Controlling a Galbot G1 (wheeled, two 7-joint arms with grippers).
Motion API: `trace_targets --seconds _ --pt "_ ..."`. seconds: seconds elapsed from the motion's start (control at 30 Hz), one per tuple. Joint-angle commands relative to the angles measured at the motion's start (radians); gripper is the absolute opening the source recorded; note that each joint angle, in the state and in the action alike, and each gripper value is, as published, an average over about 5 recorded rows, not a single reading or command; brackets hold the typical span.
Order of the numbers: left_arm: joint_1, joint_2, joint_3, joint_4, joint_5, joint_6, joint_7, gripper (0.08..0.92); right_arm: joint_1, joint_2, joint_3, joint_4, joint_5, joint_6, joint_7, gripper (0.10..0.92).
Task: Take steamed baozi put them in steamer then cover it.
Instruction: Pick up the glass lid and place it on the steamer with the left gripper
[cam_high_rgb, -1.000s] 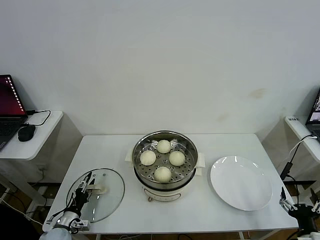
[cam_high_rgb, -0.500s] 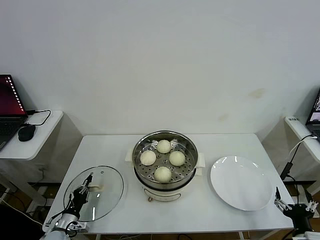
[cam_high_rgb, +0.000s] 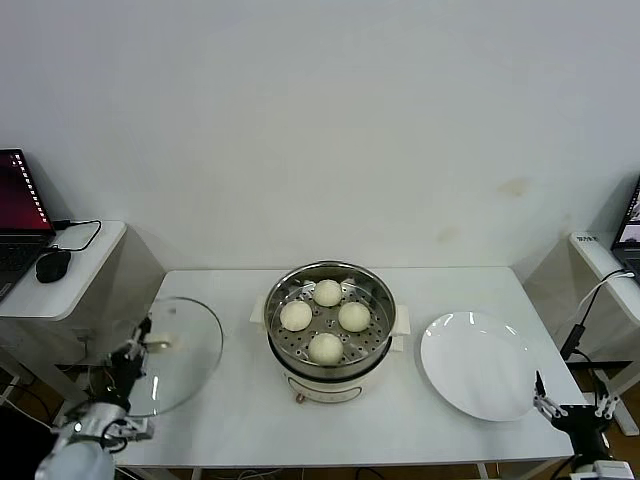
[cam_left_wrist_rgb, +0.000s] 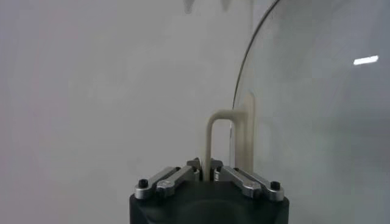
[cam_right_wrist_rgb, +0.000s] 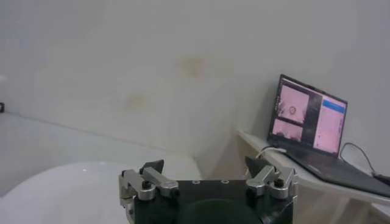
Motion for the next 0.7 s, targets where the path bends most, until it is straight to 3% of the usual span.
trace_targets --seconds 0.03,0.3,0.5,0.7 --pt "-0.048 0.211 0.065 -0.311 -0.243 0.230 0.222 0.153 -0.004 0.006 -0.026 0.007 -0.030 0.011 0.001 0.823" --pt "-0.308 0.201 0.413 -0.306 -0.217 0.363 0.252 0.153 -0.001 0.032 -0.070 -0.001 -0.093 0.039 0.014 0.823" --pt "-0.508 0.078 0.631 -0.249 -0.124 0.460 0.303 0.153 0.020 0.055 -0.120 -0.030 -0.127 0.046 0.026 0.823" --pt "-0.583 -0.033 0.729 -0.233 0.003 0.520 0.393 0.153 0.041 0.076 -0.152 -0.067 -0.175 0.061 0.037 0.822"
